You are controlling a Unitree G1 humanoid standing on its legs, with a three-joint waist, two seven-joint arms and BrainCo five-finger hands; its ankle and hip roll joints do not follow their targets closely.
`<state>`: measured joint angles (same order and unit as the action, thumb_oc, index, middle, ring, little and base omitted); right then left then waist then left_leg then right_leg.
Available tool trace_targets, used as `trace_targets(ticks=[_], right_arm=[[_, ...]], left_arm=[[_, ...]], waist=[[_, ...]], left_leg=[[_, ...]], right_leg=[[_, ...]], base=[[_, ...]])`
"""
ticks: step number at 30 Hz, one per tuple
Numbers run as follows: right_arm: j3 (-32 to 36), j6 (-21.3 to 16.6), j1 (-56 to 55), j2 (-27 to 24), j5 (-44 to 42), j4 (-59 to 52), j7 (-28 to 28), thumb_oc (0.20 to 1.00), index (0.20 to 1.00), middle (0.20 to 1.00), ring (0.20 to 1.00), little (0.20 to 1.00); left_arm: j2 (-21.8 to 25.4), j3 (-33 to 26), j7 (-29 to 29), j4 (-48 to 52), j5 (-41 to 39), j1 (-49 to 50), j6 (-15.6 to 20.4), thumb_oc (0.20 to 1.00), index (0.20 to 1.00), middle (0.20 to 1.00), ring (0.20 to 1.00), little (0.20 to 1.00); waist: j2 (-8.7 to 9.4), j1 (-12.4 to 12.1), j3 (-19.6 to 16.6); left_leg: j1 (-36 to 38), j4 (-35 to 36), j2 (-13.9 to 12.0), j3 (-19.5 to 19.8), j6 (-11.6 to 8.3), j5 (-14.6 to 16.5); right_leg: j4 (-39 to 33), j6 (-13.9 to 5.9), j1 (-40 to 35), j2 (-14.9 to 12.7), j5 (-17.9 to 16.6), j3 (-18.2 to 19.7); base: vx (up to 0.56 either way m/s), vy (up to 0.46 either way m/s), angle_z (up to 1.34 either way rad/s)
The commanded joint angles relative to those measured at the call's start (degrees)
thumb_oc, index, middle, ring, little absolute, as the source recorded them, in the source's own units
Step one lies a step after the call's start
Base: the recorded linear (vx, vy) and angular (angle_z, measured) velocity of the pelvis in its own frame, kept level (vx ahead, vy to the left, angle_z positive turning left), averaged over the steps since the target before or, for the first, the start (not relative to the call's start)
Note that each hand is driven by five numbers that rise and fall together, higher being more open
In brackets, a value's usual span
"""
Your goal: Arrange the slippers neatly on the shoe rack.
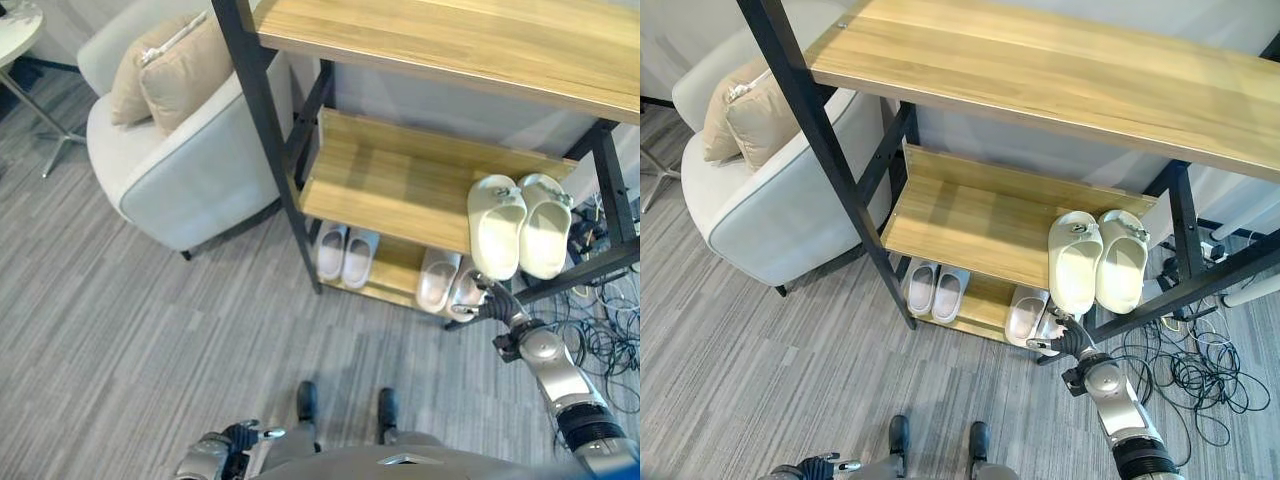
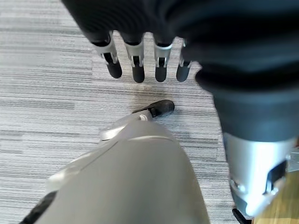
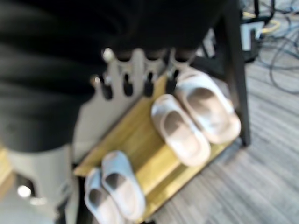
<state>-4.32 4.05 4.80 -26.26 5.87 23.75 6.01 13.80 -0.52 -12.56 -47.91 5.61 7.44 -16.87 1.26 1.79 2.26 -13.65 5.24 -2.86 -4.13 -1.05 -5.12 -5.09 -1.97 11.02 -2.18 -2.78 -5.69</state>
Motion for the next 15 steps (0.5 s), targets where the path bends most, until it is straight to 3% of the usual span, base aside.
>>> trace_targets(ticks=[1,15], right_arm=[[3.6,-0.6,2.6,-4.6,-1.1,-0.7,-0.5,1.000,1.000,1.000,1.000,1.000],[5.3,0.7,7.2,-7.5,-2.0,0.5,1.1,1.000,1.000,1.000,1.000,1.000]], left_arm=[[-0.3,0.2,0.7,-1.9,-1.3,-1.9,0.3,1.000,1.000,1.000,1.000,1.000],[-0.8,-0.7,0.9,-1.1,-2.3,-2.4,0.0,1.000,1.000,1.000,1.000,1.000]], waist=[[-1.06,-1.7,-0.2],[-1.54,-2.1,1.1]], left_leg=[[0.1,-0.2,1.8,1.2,1.89,1.1],[-0.6,-0.2,2.1,1.4,1.86,0.8]], right_leg=[[5.3,-0.48,3.1,0.3,1.2,1.4],[5.8,-0.37,4.0,0.3,1.2,1.1]], base=[[0.00,0.000,0.00],[0.00,0.000,0.00]])
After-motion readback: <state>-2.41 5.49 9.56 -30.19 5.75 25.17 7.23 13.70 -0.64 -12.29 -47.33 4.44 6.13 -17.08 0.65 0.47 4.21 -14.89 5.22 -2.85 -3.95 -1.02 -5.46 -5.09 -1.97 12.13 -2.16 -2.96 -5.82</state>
